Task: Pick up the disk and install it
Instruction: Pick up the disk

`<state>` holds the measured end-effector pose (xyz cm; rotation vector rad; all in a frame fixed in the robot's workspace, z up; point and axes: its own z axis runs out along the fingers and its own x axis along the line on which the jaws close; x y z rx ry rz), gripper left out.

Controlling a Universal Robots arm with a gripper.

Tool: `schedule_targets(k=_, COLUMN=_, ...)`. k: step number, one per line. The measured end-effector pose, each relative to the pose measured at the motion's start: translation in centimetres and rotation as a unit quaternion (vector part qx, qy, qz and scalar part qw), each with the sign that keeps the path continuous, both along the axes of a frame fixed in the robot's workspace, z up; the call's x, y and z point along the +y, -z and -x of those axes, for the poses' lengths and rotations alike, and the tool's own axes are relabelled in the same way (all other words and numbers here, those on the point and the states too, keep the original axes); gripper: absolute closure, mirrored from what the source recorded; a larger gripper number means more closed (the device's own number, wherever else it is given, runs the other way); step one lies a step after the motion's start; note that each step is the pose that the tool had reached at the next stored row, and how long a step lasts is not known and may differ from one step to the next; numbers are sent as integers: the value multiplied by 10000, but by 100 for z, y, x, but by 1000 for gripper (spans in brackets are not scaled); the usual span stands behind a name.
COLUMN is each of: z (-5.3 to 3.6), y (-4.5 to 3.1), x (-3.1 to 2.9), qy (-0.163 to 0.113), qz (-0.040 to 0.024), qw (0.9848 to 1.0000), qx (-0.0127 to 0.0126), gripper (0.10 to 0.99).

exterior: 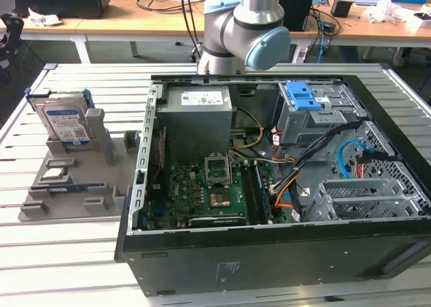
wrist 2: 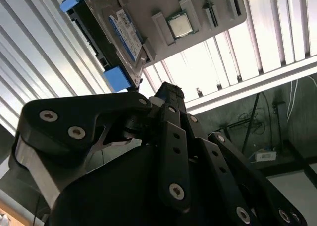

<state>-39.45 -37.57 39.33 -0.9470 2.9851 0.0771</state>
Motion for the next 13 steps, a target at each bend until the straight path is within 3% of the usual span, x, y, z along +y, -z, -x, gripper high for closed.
schedule_targets(k=13, z=-4, y=0, x=11, qy=-348, qz=0, qw=9994, qx=0, gripper=980)
